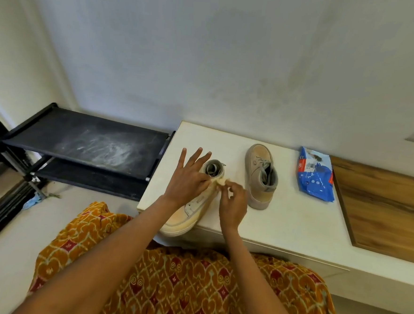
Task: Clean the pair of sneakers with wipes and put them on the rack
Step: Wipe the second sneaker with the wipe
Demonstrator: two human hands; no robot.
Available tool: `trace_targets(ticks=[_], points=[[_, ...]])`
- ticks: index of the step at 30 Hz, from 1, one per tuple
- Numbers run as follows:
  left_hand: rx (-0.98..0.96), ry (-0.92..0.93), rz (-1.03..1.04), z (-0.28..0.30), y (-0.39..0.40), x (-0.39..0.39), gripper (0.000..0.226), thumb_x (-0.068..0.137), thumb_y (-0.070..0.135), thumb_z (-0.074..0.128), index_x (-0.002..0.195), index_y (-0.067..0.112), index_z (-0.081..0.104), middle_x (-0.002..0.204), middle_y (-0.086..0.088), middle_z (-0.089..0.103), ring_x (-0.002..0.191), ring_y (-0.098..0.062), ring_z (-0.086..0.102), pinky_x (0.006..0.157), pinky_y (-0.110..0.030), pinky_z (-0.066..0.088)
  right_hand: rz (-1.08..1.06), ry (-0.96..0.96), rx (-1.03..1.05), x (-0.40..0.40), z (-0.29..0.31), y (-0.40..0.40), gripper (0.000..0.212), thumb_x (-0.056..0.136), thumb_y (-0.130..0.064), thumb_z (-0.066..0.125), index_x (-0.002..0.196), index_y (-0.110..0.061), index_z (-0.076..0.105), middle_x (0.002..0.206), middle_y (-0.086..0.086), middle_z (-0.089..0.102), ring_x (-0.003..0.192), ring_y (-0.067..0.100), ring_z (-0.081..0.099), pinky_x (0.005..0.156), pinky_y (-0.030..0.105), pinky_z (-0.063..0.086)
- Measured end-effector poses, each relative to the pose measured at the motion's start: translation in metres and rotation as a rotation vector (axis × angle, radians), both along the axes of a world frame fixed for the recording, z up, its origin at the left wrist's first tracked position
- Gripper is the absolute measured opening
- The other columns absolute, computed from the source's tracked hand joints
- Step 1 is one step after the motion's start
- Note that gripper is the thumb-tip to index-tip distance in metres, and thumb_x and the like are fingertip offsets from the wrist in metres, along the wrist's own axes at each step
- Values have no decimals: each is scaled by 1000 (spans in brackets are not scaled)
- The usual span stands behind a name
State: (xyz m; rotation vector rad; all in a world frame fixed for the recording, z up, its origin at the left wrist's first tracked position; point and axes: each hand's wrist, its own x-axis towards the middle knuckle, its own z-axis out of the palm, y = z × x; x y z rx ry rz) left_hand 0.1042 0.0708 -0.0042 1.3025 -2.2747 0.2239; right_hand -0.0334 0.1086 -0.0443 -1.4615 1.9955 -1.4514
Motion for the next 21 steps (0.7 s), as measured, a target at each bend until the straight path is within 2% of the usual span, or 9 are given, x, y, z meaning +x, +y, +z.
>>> trace_targets(ticks=[2, 5, 9, 12, 15, 19, 21], points=[[1, -22, -2, 0, 0, 1, 7, 80, 38, 70, 79, 32, 74, 142, -6, 46, 137, -30, 33, 111, -60, 16, -98, -154, 111, -6, 5, -26, 19, 91, -18, 58, 106, -11, 68, 105, 3, 67, 98, 20, 60, 78, 30, 47], [29, -63, -19, 0, -2, 5, 12, 79, 42, 69, 84, 33, 74, 145, -5, 42, 139, -30, 29, 111, -59, 12, -56, -195, 247, -7, -2, -50, 21, 91, -14, 55, 105, -10, 71, 104, 8, 71, 99, 24, 63, 83, 33, 51], [42, -65, -11, -1, -2, 7, 13, 78, 42, 71, 86, 32, 73, 145, -5, 41, 139, -30, 28, 111, -61, 12, -27, -279, 190, -3, -11, -37, 17, 88, -12, 60, 99, -8, 72, 96, 7, 72, 90, 20, 65, 81, 29, 51], [36, -24, -8, -5, 0, 7, 12, 78, 39, 72, 87, 31, 73, 143, -6, 45, 138, -30, 31, 109, -63, 16, -2, -244, 195, 5, -17, -6, 18, 89, -19, 62, 103, -10, 69, 102, 5, 64, 91, 13, 58, 83, 26, 49], [11, -3, 4, -5, 2, 4, 13, 76, 34, 75, 88, 30, 73, 138, -8, 51, 134, -32, 37, 108, -64, 19, 7, -192, 179, 26, -26, 40, 19, 88, -17, 63, 106, -11, 66, 102, -3, 50, 92, 7, 49, 85, 23, 46], [19, 23, 34, -2, 5, 3, 19, 71, 29, 79, 88, 29, 72, 131, -10, 56, 129, -34, 44, 107, -63, 18, 168, -57, 166, 35, -30, 72, 17, 86, -8, 63, 102, -10, 69, 90, -21, 42, 95, 15, 54, 83, 24, 47], [40, 31, 59, -3, 7, 3, 18, 70, 28, 80, 87, 29, 72, 130, -9, 57, 129, -33, 44, 109, -62, 18, 162, -6, 168, 26, -23, 64, 17, 86, -12, 65, 103, -12, 69, 93, -15, 47, 96, 15, 55, 80, 20, 44]])
